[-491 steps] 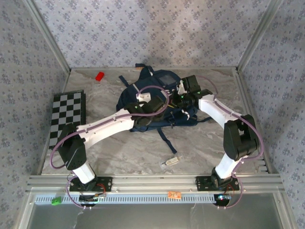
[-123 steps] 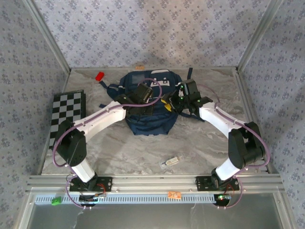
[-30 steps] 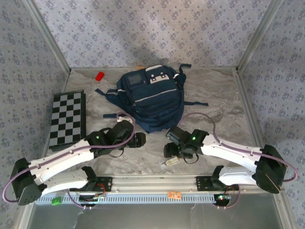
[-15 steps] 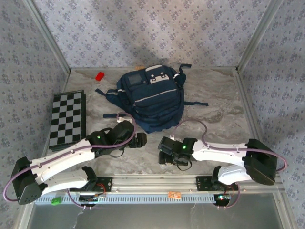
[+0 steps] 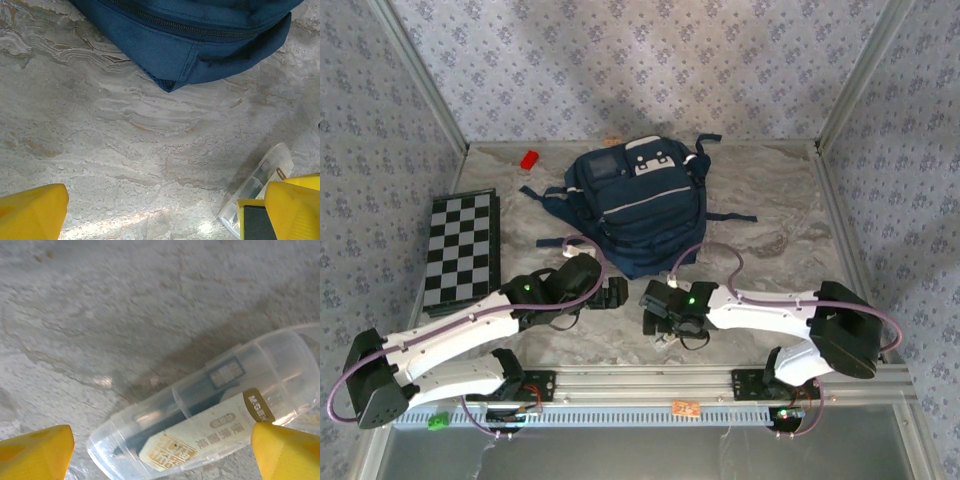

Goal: Pack the student bag

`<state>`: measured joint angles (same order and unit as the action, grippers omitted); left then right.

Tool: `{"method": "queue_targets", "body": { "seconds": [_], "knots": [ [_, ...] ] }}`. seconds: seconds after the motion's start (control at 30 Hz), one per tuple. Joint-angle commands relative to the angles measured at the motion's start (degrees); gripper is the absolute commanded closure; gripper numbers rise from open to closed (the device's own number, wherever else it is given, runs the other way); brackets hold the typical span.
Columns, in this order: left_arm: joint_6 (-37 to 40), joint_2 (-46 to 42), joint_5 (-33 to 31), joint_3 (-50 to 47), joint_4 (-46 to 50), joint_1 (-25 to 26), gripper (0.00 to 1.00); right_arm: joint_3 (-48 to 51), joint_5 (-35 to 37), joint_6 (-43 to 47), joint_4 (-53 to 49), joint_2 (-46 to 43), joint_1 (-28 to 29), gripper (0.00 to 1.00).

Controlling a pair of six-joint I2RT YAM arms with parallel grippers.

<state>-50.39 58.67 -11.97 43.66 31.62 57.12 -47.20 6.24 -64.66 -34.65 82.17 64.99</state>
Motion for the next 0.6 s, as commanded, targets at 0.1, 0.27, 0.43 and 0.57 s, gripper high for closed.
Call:
{"method": "queue_targets", "body": {
  "seconds": [0.1, 0.27, 0.43, 0.57],
  "knots": [
    [2.3, -2.1, -0.9, -0.3, 1.1, -0.6, 0.0, -3.1, 4.9, 0.1, -8.0, -0.8, 1.3, 0.06],
    [4.3, -2.4, 1.9, -0.4, 0.7, -1.4, 0.0, 0.0, 4.7, -7.2, -9.8, -1.1, 5.5, 0.05],
    [7.5, -1.0, 3.9, -0.4, 0.0, -1.8, 0.0, -1.9, 6.8, -9.8, -9.9, 3.1, 7.5, 0.02],
    [7.8, -0.8, 3.7, -0.2, 0.8, -2.1, 0.0, -2.2, 6.4, -8.9, -3.8, 5.5, 6.8, 0.0]
  ]
}}
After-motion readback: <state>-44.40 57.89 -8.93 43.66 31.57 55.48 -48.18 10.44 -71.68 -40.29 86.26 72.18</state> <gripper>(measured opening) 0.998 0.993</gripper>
